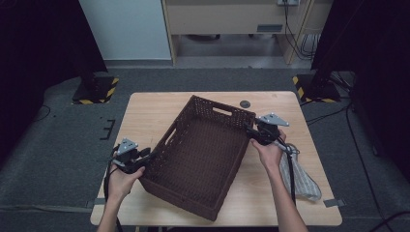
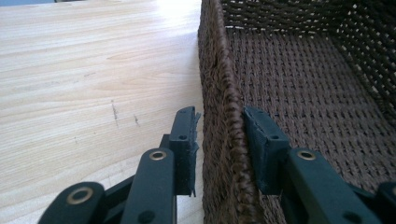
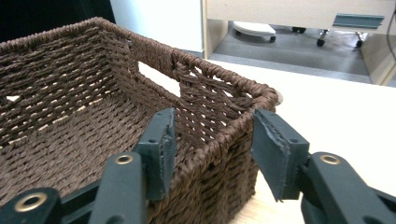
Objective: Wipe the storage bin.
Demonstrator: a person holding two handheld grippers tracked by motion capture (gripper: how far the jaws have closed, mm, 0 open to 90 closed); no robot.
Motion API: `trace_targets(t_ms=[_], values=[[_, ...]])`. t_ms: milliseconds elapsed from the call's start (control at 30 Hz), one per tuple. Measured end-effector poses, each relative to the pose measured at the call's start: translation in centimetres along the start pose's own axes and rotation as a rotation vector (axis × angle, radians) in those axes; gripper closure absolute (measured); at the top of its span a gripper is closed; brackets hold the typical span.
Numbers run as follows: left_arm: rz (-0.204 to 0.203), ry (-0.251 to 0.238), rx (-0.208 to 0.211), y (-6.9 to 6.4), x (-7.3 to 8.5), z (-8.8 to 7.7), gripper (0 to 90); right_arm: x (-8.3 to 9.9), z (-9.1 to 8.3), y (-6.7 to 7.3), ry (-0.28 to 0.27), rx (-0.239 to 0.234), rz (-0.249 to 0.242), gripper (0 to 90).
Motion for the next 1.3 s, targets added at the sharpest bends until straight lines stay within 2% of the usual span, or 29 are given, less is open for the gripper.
trace_targets(t_ms=[100, 300, 333, 467, 533, 633, 733, 800, 900, 1000, 1033, 1133, 1167, 1300], values=[[0.007, -0.001, -0.007, 0.3, 0.0, 0.1, 63.8, 0.2, 0.2, -0.1, -0.002, -0.017, 0.007, 49.4], [0.006, -0.031, -0.058, 1.3, -0.1, 0.5, 53.2, 0.0, -0.9, 0.4, 0.025, -0.039, -0.002, 52.3], [0.002, -0.035, -0.059, 1.4, 0.0, 0.4, 49.6, -0.3, -0.9, 0.1, 0.014, -0.030, -0.004, 52.9], [-0.005, -0.042, -0.048, 1.4, -0.2, -0.1, 45.7, -0.4, -0.4, -0.6, -0.001, -0.007, 0.006, 49.1], [-0.022, -0.048, -0.047, 1.3, -0.2, -0.5, 45.7, -0.3, 0.6, -1.4, -0.003, 0.007, 0.013, 48.4], [-0.018, -0.043, -0.042, 1.1, -0.1, -0.3, 49.9, -0.2, 1.4, -2.1, -0.005, 0.007, 0.032, 47.2], [-0.019, -0.045, -0.054, 1.4, -0.1, 0.0, 50.5, -0.2, 1.7, -2.2, 0.003, -0.006, 0.026, 47.8], [-0.030, -0.047, -0.037, 1.6, -0.1, 0.2, 50.7, -0.2, 1.8, -2.1, 0.016, -0.015, 0.007, 50.2], [-0.031, -0.046, -0.027, 1.7, -0.3, 1.0, 50.7, -0.3, 1.7, -2.1, 0.028, -0.016, 0.007, 51.9], [-0.026, -0.048, -0.048, 1.9, -0.5, 2.1, 51.1, -0.4, 1.1, -1.9, 0.056, 0.004, -0.006, 52.0], [-0.006, -0.046, -0.053, 2.0, -0.6, 2.3, 50.7, -0.4, 0.6, -1.9, 0.064, 0.017, -0.012, 51.8], [0.006, -0.043, -0.063, 2.1, -0.8, 2.3, 50.1, -0.2, -0.2, -1.8, 0.059, 0.027, 0.001, 51.2], [0.015, -0.060, -0.079, 1.9, -1.0, 2.0, 49.7, -0.2, -0.5, -1.8, 0.057, 0.026, 0.007, 50.8], [0.002, -0.091, -0.064, 1.4, -1.3, 0.6, 45.2, -0.4, -0.6, -1.9, 0.058, 0.004, 0.011, 50.0]])
Point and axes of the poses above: each handheld gripper's, and its own axes: z roughly forward along the jaws, x roughly out of its underside, y roughly to its left, the point moved 6 cm from there along z, roughly forward along the jaws, and after that the axes turned 14 degrees about -y, right-handed, at the moved point
